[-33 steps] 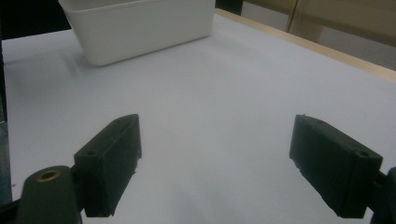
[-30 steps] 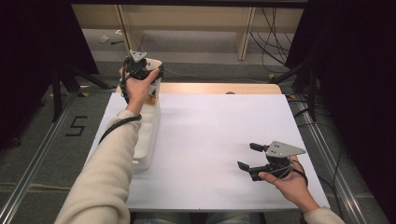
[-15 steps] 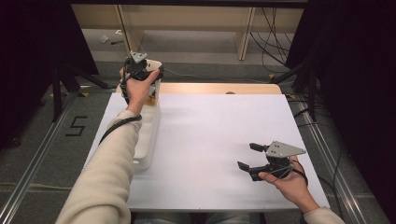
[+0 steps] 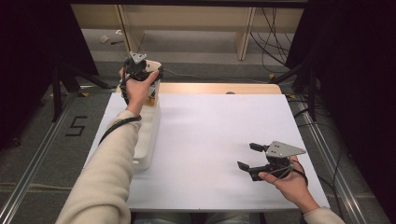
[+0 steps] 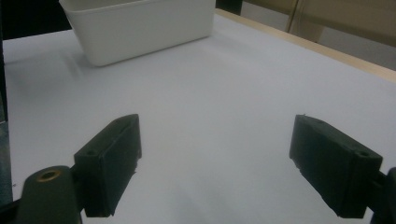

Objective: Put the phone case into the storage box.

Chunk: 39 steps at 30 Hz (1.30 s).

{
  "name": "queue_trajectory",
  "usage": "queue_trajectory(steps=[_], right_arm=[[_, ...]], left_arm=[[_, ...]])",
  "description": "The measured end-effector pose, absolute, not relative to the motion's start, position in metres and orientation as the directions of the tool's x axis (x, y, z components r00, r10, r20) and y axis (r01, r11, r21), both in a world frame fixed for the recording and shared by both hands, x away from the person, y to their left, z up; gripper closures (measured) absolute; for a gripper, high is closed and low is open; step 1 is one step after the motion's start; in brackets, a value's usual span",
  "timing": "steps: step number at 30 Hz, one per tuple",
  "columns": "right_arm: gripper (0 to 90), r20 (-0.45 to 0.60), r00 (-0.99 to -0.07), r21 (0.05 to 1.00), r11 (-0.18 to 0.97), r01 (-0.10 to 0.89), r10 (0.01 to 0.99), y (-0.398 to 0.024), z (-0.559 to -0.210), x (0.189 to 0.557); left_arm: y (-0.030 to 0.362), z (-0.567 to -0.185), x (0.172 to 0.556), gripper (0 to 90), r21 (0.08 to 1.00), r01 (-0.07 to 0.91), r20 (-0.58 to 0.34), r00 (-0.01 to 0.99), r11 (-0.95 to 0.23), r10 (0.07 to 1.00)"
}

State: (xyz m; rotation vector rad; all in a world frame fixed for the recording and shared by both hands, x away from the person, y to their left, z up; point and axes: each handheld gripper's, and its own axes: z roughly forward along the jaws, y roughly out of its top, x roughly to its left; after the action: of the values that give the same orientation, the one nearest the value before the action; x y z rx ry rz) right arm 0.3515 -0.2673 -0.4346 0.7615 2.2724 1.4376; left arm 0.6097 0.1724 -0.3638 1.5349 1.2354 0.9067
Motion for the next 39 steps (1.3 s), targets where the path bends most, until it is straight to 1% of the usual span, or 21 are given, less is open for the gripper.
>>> queue_trajectory(steps=[39], right_arm=[[17.8, -0.006, -0.797, 0.903, 0.345, 0.255, 0.604, -0.267, -0.435, 0.352]], left_arm=[[0.175, -0.380, 0.609, 10.3, 0.943, 0.326, -0.010, 0.217, -0.062, 0.976]])
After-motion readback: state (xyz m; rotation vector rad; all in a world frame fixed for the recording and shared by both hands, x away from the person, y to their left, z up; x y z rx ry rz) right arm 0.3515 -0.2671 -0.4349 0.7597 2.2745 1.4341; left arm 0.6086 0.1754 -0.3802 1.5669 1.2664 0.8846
